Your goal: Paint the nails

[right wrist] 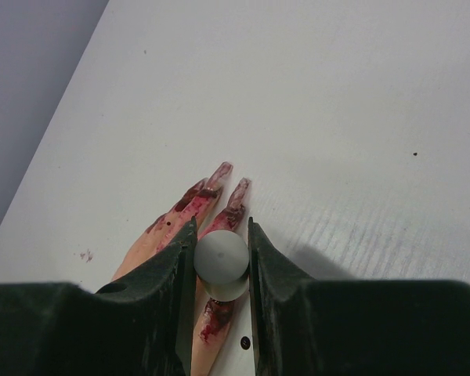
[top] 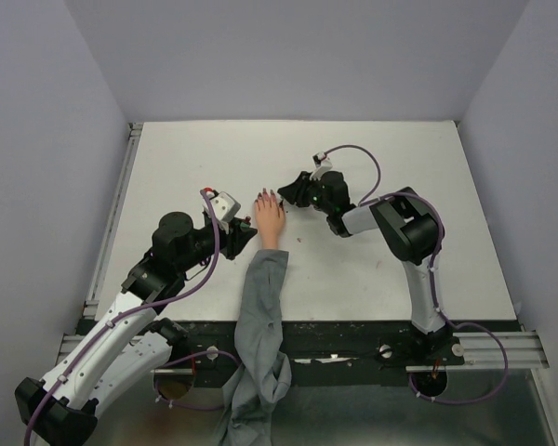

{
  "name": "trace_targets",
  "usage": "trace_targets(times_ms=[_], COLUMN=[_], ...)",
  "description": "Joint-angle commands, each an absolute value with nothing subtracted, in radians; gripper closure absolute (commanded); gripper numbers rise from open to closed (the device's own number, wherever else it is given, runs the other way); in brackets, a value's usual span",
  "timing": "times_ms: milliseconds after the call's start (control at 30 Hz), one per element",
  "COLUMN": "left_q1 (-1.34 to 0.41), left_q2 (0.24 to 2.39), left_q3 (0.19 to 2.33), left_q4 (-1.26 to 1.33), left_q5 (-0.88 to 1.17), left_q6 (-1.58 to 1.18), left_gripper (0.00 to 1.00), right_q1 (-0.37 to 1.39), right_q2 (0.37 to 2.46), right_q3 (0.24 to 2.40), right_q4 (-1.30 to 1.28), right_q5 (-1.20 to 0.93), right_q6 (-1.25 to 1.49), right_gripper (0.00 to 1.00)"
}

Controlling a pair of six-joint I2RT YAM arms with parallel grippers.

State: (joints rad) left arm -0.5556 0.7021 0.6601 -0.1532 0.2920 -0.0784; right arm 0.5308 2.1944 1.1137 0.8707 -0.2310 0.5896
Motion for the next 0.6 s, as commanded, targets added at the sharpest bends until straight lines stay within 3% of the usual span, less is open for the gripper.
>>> trace_targets(times_ms=[0, 567], left_q1=[-0.551, -0.551], left_q2=[0.701, 0.701], left_q3=[0.692, 0.692], left_q4=[-0.132, -0.133], left_q5=[0.313, 0.313], left_q6=[-0.074, -0.074], left_gripper=[1.0, 1.0], right_q1=[0.538, 0.537], right_q2=[2.226, 2.249], right_q3=[1.157, 1.203], right_q4=[0.838, 0.799], right_q5=[-0.216, -0.195], right_q6=[0.569, 0.574], right_gripper=[0.99, 0.99])
